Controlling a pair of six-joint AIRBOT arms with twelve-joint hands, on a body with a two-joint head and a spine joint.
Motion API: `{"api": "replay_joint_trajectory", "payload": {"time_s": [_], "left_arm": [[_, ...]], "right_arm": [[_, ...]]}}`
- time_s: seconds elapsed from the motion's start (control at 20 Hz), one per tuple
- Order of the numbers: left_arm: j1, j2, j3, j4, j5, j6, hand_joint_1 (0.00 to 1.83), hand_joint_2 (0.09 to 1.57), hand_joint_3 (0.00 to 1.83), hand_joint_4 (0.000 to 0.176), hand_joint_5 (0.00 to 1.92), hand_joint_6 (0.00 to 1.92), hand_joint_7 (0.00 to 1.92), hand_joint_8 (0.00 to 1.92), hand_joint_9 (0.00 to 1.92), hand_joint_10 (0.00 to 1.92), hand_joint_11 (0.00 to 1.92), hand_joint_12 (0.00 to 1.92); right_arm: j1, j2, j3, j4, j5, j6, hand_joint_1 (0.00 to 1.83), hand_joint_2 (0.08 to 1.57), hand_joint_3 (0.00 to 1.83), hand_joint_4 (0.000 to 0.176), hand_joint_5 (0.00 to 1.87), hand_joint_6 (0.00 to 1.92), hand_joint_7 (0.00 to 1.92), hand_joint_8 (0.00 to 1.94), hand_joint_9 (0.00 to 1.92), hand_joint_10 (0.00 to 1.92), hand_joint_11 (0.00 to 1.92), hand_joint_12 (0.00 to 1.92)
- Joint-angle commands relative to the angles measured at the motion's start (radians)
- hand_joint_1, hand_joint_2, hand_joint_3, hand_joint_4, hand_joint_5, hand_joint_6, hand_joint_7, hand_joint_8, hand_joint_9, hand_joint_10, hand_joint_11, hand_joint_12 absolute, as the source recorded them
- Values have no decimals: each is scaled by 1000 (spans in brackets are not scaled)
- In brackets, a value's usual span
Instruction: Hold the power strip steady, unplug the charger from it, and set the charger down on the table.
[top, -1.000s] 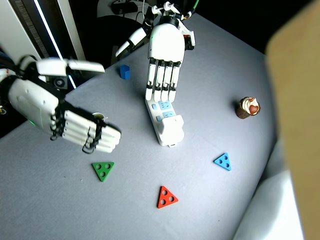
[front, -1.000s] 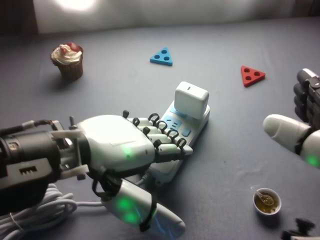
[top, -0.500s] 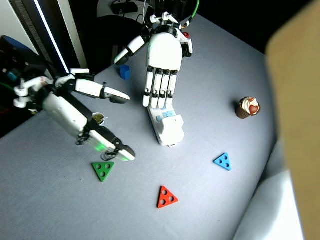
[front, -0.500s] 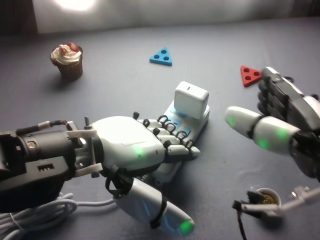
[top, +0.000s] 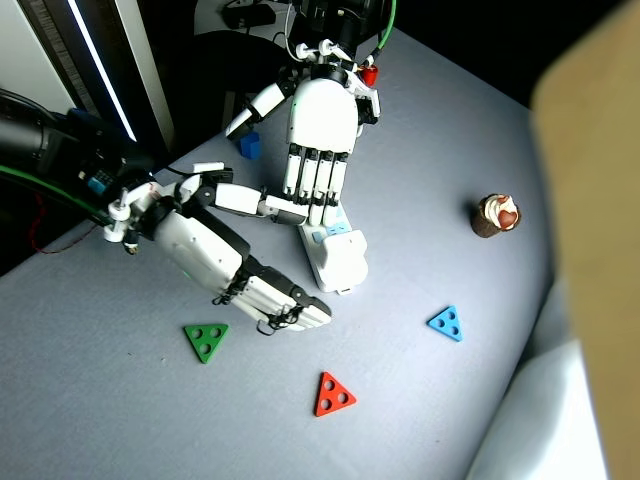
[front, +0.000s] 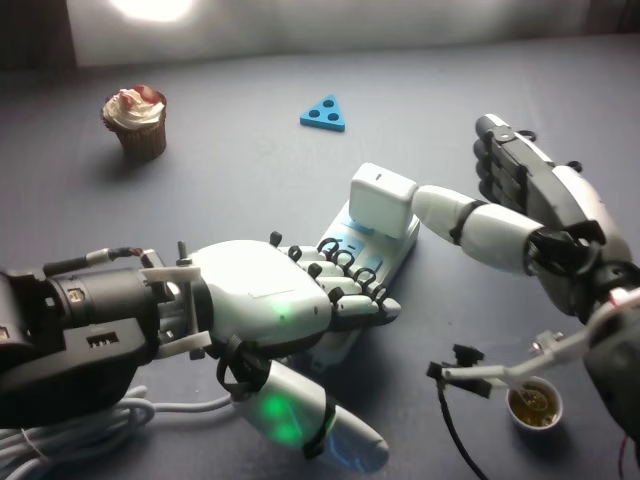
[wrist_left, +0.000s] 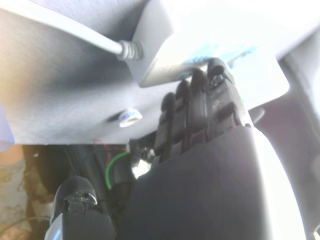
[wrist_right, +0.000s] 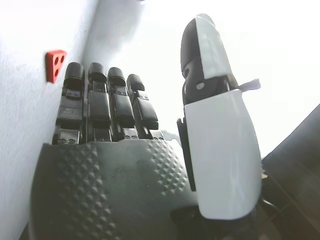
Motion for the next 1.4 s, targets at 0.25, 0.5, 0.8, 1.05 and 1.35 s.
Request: {"api": "replay_joint_trajectory", "payload": {"time_s": [0.25, 0.5, 0.8, 1.05, 1.35], "left_arm": [[24, -13, 2, -5, -91, -26, 0, 914, 3, 0, 99, 5, 108, 4, 102, 3, 62, 32], [23, -13, 2, -6, -70, -39, 0, 899, 0, 0, 111, 6, 123, 7, 121, 9, 77, 38], [22, -12, -1, -6, -44, -48, 0, 899, 0, 0, 93, 0, 111, 0, 104, 0, 50, 25], [22, -7, 0, -6, -42, -48, 0, 905, 1, 0, 111, 6, 134, 8, 123, 8, 71, 33], [23, -2, 0, -6, -47, -54, 0, 903, 0, 0, 114, 3, 138, 5, 127, 5, 94, 42]], "right_arm": [[26, -16, 44, -71, -18, -3, 1084, 1082, 4, 0, 183, 5, 165, 4, 176, 2, 0, 481], [23, -16, 64, -108, -100, -23, 1128, 1078, 0, 0, 288, 12, 307, 12, 307, 13, 42, 610], [37, -42, 131, -109, -117, -23, 1080, 1129, 1, 0, 396, 12, 441, 11, 433, 12, 155, 656], [44, -51, 149, -112, -137, -23, 1086, 1131, 0, 0, 474, 4, 534, 6, 510, 7, 177, 712], [46, -84, 178, -139, -145, -23, 1077, 1114, 0, 0, 524, 0, 586, 0, 556, 1, 206, 728]]}}
